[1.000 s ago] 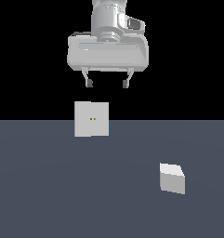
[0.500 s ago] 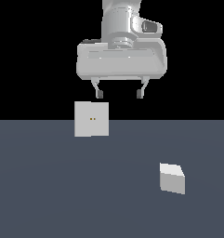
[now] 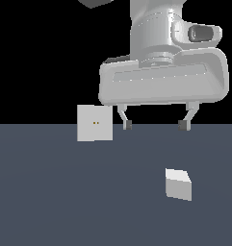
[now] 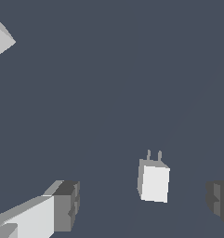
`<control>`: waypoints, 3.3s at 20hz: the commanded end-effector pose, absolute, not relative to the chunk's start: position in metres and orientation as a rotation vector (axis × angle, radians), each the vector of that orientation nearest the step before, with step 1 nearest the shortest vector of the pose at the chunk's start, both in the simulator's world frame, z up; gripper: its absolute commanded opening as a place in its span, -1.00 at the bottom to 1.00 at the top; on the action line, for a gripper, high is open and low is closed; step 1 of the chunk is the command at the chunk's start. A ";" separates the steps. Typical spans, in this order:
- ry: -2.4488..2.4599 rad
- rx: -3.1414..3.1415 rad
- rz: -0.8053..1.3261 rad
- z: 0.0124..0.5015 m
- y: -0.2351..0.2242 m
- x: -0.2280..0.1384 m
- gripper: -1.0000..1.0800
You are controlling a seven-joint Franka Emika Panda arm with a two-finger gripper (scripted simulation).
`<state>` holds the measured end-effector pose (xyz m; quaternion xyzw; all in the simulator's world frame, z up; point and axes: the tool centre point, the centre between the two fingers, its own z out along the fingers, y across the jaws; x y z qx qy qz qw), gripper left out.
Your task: Plug the charger into the wall socket.
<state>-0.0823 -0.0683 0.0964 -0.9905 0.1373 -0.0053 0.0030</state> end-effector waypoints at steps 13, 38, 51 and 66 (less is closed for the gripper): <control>0.585 -3.088 0.000 0.060 -0.092 -0.122 0.92; 0.574 -3.089 -0.001 0.012 -0.090 -0.119 -1.00; 0.556 -3.092 0.000 0.013 -0.089 -0.117 -1.00; -0.066 -3.145 -0.001 0.063 -0.034 -0.050 -1.00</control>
